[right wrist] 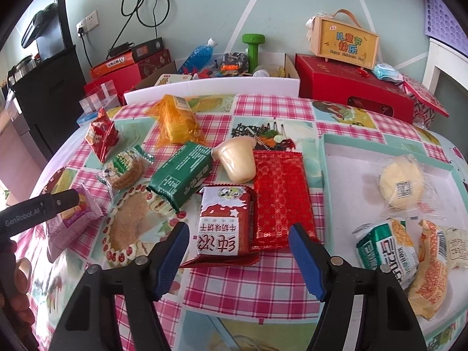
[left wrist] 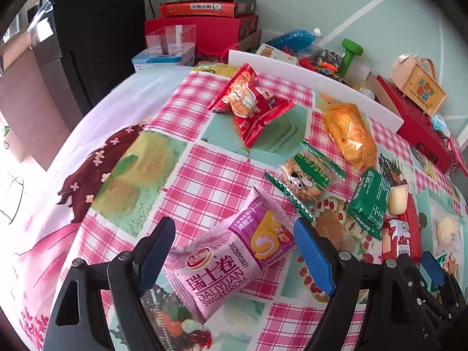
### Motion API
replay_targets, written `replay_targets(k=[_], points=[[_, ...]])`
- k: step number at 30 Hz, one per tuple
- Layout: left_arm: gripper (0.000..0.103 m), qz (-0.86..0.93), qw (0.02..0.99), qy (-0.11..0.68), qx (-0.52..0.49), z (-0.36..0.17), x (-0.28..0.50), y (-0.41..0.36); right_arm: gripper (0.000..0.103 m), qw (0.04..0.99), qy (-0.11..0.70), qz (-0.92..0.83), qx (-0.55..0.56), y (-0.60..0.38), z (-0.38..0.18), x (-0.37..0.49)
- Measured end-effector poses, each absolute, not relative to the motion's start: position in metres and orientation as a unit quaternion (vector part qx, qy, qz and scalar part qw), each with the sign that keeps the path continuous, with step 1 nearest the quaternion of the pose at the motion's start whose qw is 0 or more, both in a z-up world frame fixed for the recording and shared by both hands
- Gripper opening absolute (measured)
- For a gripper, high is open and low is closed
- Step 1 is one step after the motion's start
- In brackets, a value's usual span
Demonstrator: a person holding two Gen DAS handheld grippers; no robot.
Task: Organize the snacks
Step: 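Grasp the red-white milk biscuit box with right tool while left tool grasps pink Swiss roll packet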
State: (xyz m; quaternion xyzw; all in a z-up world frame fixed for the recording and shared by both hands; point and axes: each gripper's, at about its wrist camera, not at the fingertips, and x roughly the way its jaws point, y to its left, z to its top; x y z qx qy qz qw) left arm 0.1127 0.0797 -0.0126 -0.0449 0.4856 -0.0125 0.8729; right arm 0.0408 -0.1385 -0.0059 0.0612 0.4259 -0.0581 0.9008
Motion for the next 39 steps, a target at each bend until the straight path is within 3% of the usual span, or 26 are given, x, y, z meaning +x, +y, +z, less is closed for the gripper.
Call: replay_targets(k=[10, 16, 18, 23, 39], points=[[0.081, -0.057, 0.861, 0.503, -0.042, -0.023, 0.107, 0.065, 0.067, 0.898, 0.433, -0.043, 0.066, -0.133, -0.011, 0.044], [0.074, -0.083, 0.863, 0.497, -0.034, -0.022, 0.104, 0.047, 0.065, 0.899, 0.432, -0.024, 0.073, -0.130, -0.010, 0.044], [0.064, -0.077, 0.862, 0.499, -0.032, -0.023, 0.105, 0.045, 0.064, 0.898, 0.434, -0.029, 0.071, -0.130, -0.012, 0.045], [0.054, -0.067, 0.857, 0.509, -0.038, -0.031, 0.111, 0.047, 0.053, 0.894, 0.440, -0.040, 0.070, -0.135, -0.019, 0.047], [0.047, -0.059, 0.861, 0.506, -0.015, -0.031, 0.107, 0.034, 0.047, 0.897, 0.440, -0.024, 0.046, -0.124, -0.019, 0.046]])
